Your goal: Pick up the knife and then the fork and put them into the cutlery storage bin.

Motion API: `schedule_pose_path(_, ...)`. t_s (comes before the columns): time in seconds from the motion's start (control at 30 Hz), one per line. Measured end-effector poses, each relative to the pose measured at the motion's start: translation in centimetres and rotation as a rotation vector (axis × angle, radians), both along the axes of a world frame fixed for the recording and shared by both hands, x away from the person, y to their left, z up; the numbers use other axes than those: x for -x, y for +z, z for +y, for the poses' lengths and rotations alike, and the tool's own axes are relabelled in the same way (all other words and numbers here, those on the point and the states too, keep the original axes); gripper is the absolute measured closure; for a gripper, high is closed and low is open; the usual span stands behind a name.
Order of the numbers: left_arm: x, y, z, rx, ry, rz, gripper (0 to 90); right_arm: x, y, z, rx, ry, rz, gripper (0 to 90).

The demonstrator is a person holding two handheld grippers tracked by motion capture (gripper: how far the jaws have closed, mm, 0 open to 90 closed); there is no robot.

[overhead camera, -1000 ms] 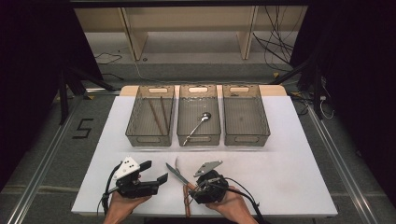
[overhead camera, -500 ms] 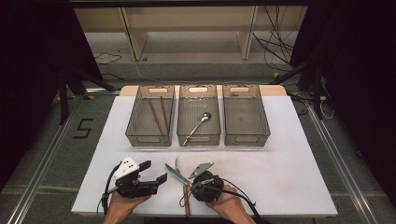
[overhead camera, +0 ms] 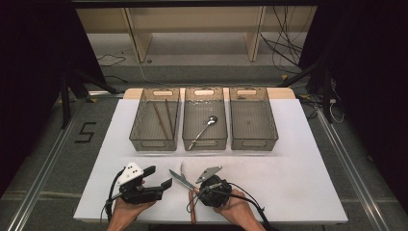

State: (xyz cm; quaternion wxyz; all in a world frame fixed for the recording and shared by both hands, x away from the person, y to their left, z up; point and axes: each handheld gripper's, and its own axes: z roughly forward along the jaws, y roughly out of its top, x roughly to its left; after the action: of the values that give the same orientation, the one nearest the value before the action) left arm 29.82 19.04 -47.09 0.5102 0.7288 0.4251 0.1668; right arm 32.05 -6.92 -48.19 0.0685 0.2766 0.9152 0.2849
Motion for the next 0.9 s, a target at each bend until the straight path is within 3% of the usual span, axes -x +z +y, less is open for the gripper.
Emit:
schedule_pose_path(0.43,0.0,-0.3,0.2,0.010,0.007,-0.008,18.1,-0.7,2.0,-1.9,-0.063,-0.023,-0.044,77.2)
schedule_pose_path(0.9,-0.1,-0.7,0.2,0.006,-0.003,-0.008,18.1,-3.3,5.9,-6.5,-0.143,-0.147,-0.123,77.2)
